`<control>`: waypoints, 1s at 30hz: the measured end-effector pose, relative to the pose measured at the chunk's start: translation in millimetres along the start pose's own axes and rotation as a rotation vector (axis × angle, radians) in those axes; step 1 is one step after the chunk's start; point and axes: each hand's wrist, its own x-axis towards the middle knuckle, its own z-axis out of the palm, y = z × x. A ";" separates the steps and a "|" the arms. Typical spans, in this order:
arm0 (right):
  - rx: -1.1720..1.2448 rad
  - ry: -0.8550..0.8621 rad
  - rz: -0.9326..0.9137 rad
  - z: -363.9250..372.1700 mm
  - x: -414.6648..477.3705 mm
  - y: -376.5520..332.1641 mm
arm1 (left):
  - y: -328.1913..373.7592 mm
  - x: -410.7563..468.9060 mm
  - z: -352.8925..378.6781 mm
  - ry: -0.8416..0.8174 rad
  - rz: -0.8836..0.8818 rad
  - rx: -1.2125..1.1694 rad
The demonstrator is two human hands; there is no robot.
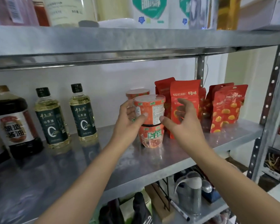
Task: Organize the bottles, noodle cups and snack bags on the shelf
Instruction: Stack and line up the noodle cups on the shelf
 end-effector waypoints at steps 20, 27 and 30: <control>0.126 -0.169 -0.085 40.4 42.6 8.6 | 12.5 -4.1 -10.6 -0.077 -0.071 -0.096; 0.399 -0.398 -0.094 116.7 -1.0 -51.6 | -9.6 -26.0 -132.6 0.116 -0.011 -0.169; 0.514 -0.531 0.066 177.5 -26.2 -43.7 | -40.8 -37.7 -178.5 0.105 -0.147 -0.179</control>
